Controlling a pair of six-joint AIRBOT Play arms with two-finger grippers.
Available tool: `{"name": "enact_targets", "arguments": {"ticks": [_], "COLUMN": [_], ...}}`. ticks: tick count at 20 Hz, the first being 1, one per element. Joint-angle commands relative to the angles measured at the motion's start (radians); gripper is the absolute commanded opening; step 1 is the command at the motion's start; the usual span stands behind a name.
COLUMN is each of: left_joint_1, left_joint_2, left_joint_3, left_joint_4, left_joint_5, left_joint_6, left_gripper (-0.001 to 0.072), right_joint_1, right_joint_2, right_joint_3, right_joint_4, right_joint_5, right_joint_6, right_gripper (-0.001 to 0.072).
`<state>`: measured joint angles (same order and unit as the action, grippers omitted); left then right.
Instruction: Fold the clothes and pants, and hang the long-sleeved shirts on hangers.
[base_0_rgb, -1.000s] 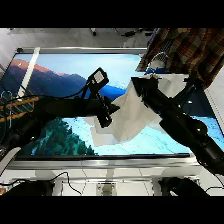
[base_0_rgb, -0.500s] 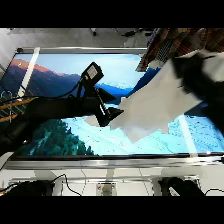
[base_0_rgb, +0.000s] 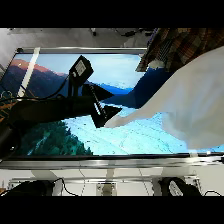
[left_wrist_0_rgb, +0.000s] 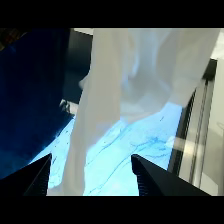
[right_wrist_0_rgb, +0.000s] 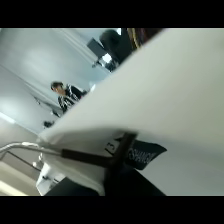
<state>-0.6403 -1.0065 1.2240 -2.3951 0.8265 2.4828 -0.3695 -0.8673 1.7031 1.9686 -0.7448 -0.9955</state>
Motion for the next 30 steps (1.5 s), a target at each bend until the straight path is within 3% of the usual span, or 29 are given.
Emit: {"name": "enact_targets", "arguments": {"ticks": [1, 5, 8, 12, 15, 19, 23, 27, 28, 30], "left_joint_1": [0.000, 0.000, 0.000, 0.000, 0.000, 0.000, 0.000, 0.000, 0.000, 0.000], "left_joint_2": [0.005, 0.005, 0.005, 0.004, 0.004, 0.003, 0.003, 0.003, 0.003, 0.003], "left_joint_3": [0.000, 0.000, 0.000, 0.000, 0.000, -0.001, -0.001, -0.001, -0.001, -0.001], "left_joint_4": [0.000, 0.000, 0.001, 0.001, 0.000, 0.000, 0.000, 0.001, 0.001, 0.000], "left_joint_5": [0.000, 0.004, 0.029, 0.030, 0.030, 0.030, 0.030, 0.029, 0.029, 0.029], "left_joint_6": [0.000, 0.000, 0.000, 0.000, 0.000, 0.000, -0.021, -0.034, -0.034, -0.034], "left_gripper": [0.0592, 0.0592, 0.0592, 0.0592, 0.0592, 0.0592, 0.0592, 0.0592, 0.0592, 0.0592], "right_joint_1": [-0.117, -0.245, -0.369, -0.496, -0.551, -0.571, -0.571, -0.571, -0.571, -0.571], "right_joint_2": [-0.100, -0.222, -0.249, -0.249, -0.252, -0.269, -0.304, -0.307, -0.305, -0.295], "right_joint_3": [0.176, 0.312, 0.338, 0.338, 0.338, 0.338, 0.338, 0.335, 0.335, 0.335], "right_joint_4": [0.104, 0.183, 0.210, 0.235, 0.255, 0.272, 0.279, 0.248, 0.244, 0.212], "right_joint_5": [-0.042, -0.010, 0.104, 0.161, 0.241, 0.217, 0.150, 0.001, -0.035, -0.090], "right_joint_6": [0.085, 0.309, 0.493, 0.593, 0.625, 0.645, 0.646, 0.545, 0.524, 0.522], "right_gripper": [0.0045, 0.0045, 0.0045, 0.0045, 0.0045, 0.0045, 0.0045, 0.0055, 0.0098, 0.0365]}}
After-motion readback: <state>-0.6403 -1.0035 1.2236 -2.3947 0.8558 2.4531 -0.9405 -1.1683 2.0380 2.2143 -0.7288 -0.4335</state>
